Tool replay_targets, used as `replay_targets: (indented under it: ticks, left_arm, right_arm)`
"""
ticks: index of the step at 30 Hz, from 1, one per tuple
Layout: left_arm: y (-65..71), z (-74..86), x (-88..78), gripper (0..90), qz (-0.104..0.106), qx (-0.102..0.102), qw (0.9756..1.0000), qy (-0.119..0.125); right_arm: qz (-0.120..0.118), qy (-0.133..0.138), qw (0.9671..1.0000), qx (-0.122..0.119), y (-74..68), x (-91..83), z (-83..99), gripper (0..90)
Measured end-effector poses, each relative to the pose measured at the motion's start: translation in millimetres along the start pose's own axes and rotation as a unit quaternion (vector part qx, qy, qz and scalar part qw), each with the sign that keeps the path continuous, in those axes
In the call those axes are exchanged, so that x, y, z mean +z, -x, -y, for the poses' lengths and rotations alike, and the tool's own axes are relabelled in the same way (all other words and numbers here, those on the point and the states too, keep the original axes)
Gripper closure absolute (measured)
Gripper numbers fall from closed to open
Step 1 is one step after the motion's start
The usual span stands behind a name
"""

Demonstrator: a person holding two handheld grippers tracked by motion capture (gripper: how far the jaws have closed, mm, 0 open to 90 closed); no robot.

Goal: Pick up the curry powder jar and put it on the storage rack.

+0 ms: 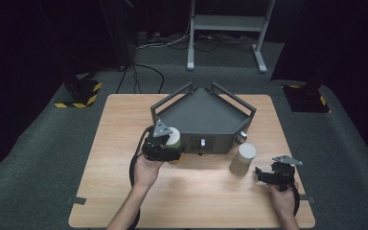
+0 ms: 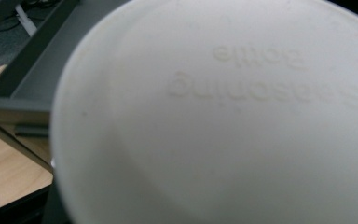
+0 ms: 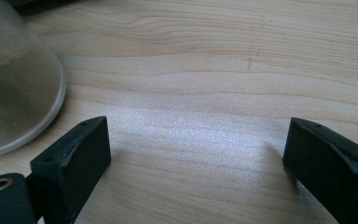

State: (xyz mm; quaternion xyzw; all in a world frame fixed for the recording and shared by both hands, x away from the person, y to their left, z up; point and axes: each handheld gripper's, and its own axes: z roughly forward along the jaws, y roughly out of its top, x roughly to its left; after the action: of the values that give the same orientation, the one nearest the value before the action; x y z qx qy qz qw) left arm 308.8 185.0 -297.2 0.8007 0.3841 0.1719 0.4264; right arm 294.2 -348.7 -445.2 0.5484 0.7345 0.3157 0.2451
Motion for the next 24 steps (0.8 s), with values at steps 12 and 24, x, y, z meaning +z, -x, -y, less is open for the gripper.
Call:
replay_targets:
  ticks: [12, 24]
  left_arm:
    - [-5.5, -47.8, 9.3, 34.0, -0.002, 0.012, 0.9998, -0.015]
    - [-6.6, -82.2, 31.2, 34.2, -0.022, 0.007, 0.9995, -0.02]
  right_arm:
    - [-0.001, 0.0, 1.0, 0.0, 0.5, -0.1, 0.0, 6.9]
    - [-0.002, 0.0, 1.0, 0.001, 0.9, -0.1, 0.1, 7.0]
